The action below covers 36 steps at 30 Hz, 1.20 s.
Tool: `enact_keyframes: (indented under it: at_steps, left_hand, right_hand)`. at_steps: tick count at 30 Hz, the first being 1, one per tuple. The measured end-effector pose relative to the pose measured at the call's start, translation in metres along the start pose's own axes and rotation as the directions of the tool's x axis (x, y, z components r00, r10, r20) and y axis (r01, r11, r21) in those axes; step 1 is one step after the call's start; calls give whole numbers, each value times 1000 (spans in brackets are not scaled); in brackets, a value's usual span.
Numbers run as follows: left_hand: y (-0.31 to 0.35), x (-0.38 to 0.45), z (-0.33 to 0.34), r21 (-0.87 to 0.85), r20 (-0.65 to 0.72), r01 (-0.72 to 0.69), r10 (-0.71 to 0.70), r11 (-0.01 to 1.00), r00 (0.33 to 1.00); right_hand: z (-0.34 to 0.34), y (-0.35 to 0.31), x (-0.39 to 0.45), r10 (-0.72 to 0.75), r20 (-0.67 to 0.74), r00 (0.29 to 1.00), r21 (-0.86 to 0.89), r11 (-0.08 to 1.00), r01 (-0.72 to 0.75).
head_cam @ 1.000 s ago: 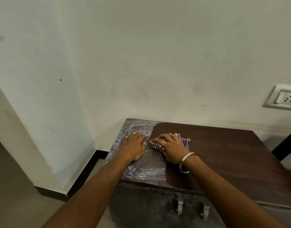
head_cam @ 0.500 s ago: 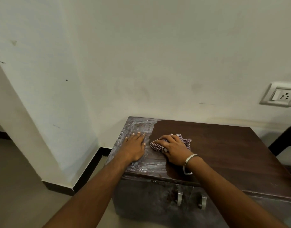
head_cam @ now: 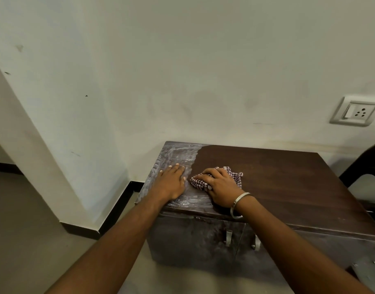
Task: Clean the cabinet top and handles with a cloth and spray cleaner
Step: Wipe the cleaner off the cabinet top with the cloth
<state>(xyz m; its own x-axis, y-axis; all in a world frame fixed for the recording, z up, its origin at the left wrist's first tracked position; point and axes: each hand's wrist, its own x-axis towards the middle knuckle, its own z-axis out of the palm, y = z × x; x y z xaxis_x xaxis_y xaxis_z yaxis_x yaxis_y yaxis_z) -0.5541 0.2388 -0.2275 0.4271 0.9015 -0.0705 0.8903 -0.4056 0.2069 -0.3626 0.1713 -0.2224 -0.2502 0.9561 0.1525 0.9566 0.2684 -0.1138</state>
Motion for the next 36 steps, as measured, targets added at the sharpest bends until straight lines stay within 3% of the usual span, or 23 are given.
enact_keyframes:
  at_steps: [5,12,19,25,32,36]
  left_hand:
    - [2,-11,-3,5,6,0,0,1000,1000]
    - [3,-19,-3,10,4,6,-6,1000,1000]
    - [3,-25,-2,11,2,9,-9,1000,1000]
    - [4,-28,-1,-4,1,20,-20,1000,1000]
    - [0,-31,1,-8,-1,9,-9,1000,1000]
    - [1,-30,1,-2,-9,13,-13,1000,1000]
  right_hand:
    - [4,-12,5,71,3,997,24,997,-71]
    - [-1,-9,-19,-38,-15,999,17,999,39]
    - [-1,-19,-13,71,4,997,31,997,-71]
    - [-2,-20,-31,-42,-22,999,28,999,43]
    - [0,-23,-27,30,-3,1000,30,999,-30]
    - [3,-31,-36,-52,-52,997,36,998,53]
